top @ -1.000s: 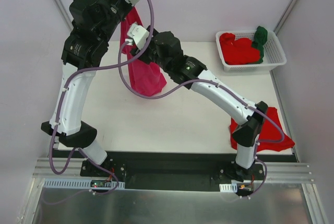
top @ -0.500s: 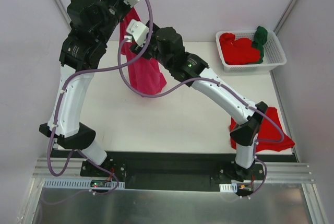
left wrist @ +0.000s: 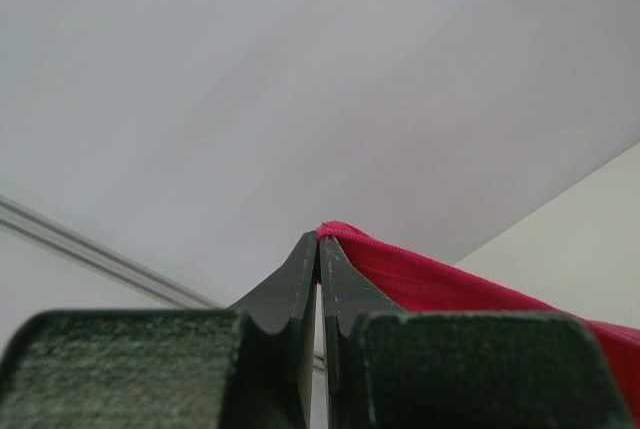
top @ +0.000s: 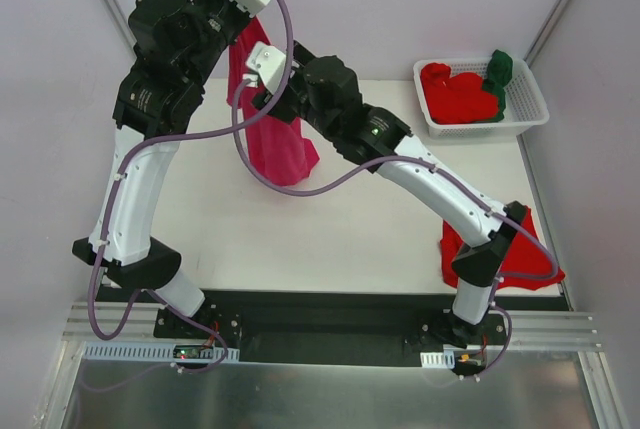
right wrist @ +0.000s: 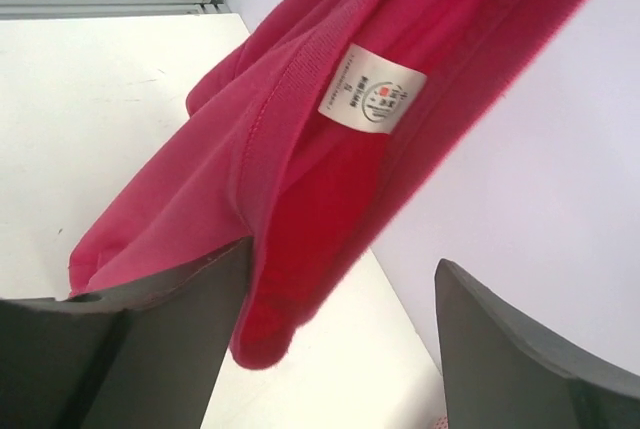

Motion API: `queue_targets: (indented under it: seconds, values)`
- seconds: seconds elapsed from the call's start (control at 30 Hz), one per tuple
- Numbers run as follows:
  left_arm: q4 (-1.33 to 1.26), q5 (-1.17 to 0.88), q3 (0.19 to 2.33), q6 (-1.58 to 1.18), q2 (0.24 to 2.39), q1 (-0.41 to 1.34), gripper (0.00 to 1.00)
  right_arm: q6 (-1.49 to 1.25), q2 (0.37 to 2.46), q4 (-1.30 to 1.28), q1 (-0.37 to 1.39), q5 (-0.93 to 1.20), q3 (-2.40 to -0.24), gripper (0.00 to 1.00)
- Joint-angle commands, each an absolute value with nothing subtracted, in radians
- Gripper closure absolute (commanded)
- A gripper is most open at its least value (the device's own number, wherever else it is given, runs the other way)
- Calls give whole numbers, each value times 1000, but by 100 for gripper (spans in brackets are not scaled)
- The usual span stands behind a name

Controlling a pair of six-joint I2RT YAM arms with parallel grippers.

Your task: Fold and stack the t-shirts

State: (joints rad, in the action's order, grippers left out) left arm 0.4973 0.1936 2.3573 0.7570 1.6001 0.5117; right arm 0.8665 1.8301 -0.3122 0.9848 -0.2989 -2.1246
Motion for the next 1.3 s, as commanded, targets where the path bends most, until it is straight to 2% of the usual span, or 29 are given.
queue_targets:
  seconds: [0.0,0.7,1.27]
  values:
    - [423,213,2395,773,1578,525,100,828,1718,-311,988,-333,-2099,21]
    - [425,215,2405,773,1575,523,100,789,1833,-249,939,-319,-2207,19]
    - [423,213,2405,775,1588,523,100,785,1821,-268,982,-307,-2235,19]
